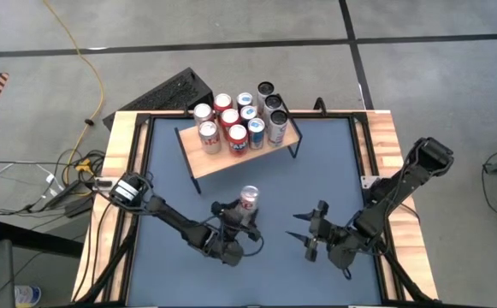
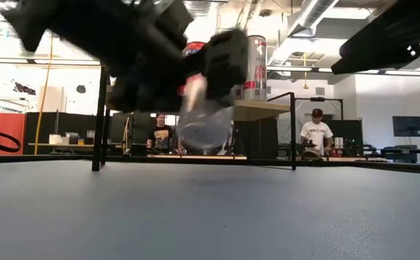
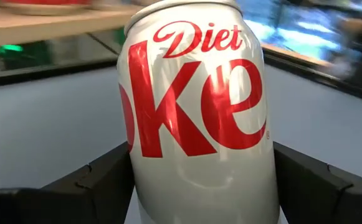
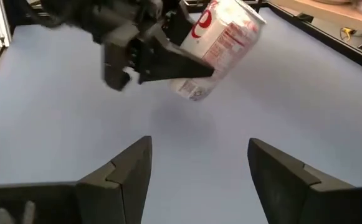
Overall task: Place canned beverage on shelf
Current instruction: Put the silver soda can on the shelf aligned with the other silver soda cans
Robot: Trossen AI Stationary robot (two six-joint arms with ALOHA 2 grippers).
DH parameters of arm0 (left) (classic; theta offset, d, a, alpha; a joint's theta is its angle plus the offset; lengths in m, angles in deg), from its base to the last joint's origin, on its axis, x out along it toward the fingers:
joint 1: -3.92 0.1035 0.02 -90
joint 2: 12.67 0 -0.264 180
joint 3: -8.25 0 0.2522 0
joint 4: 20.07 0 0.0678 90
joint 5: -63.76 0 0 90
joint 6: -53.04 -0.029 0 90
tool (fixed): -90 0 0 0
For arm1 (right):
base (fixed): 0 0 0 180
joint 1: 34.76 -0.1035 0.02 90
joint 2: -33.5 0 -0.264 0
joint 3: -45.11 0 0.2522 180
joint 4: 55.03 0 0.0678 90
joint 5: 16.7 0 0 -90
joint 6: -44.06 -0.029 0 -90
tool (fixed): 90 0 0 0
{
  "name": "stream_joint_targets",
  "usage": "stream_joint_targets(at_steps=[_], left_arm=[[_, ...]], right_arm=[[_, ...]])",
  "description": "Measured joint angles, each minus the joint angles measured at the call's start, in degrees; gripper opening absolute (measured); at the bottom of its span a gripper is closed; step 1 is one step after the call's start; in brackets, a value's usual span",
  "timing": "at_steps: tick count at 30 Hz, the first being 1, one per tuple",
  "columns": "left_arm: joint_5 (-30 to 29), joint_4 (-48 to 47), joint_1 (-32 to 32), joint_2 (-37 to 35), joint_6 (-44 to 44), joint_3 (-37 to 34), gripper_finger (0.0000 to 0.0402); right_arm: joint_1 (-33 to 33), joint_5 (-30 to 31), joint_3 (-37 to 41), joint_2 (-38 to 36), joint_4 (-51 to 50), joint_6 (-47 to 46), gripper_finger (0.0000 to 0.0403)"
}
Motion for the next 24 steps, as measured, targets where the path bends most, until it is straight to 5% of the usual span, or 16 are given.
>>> stream_joint_targets(at_steps=[4, 12, 24], left_arm=[[-7.97, -0.61, -1.40, 4.06, 6.31, -1.48, 0.0301], [-13.92, -0.48, -3.79, 13.07, 17.55, 1.07, 0.0311], [-2.43, 0.06, -5.13, 14.94, 1.73, 7.35, 0.0313]], right_arm=[[0.53, -0.06, 0.04, 0.07, 1.53, 0.07, 0.0249], [0.54, -0.30, 0.11, 0.09, 2.34, -0.23, 0.0249], [6.69, -16.41, 0.13, 0.13, 3.03, 0.42, 0.0265]])
